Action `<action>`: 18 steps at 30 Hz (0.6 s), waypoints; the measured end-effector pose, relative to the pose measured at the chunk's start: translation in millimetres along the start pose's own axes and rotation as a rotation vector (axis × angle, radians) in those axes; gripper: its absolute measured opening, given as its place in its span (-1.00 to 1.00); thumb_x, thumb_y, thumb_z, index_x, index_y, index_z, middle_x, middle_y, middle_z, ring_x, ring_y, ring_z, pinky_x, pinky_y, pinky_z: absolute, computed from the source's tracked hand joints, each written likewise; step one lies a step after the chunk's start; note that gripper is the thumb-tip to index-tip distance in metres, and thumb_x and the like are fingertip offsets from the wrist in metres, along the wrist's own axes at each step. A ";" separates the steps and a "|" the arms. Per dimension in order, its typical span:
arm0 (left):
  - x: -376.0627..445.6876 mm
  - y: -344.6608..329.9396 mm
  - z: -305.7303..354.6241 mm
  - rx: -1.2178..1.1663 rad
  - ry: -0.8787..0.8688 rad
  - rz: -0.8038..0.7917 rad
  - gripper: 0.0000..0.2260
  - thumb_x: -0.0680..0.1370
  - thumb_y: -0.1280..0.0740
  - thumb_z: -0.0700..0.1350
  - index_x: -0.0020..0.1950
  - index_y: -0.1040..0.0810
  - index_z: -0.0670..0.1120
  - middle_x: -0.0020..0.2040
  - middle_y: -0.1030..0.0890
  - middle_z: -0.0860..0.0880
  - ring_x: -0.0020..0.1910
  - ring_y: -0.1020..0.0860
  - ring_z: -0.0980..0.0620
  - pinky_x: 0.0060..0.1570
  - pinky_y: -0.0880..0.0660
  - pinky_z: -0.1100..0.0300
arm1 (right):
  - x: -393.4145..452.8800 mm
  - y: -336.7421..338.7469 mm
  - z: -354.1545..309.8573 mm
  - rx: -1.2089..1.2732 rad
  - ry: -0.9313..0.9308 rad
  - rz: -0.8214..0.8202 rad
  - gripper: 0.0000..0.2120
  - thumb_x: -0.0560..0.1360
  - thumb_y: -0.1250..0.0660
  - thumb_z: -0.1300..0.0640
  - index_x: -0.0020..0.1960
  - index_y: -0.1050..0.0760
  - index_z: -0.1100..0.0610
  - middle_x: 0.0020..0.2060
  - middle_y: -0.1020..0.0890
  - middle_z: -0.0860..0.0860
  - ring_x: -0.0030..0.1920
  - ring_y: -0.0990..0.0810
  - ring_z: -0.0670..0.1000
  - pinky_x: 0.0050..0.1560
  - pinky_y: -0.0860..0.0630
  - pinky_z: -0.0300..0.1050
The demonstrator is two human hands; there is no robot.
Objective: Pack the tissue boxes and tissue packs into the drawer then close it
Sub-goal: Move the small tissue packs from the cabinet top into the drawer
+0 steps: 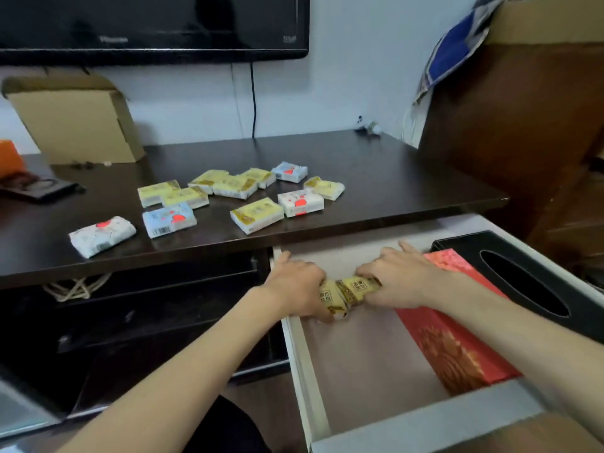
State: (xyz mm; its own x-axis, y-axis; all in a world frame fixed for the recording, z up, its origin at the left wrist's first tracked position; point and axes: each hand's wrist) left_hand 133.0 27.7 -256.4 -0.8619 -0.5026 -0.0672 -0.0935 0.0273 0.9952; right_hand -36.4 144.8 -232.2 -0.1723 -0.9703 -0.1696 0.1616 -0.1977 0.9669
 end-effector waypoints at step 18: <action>-4.3 13.0 7.0 -0.033 0.020 -0.057 -0.51 0.29 -0.35 0.33 0.10 -0.56 0.10 -0.07 -0.65 0.09 0.01 -0.58 0.00 0.25 -0.21 -0.08 | 4.7 -3.6 4.0 0.128 0.046 0.091 -0.42 0.34 -0.31 0.02 0.37 -0.40 -0.11 0.18 -0.59 -0.06 0.27 -0.46 0.08 0.21 -0.34 0.09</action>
State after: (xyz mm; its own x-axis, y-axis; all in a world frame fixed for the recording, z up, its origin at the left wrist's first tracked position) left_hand 132.0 36.3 -243.7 -0.8457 -0.5195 -0.1223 -0.1250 -0.0300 0.9917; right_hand -41.6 141.5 -235.7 -0.1177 -0.9893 -0.0857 0.0493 -0.0920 0.9945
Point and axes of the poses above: each hand's wrist, its own x-axis towards the middle knuckle, its own y-axis out of the back of the hand, z = x × y
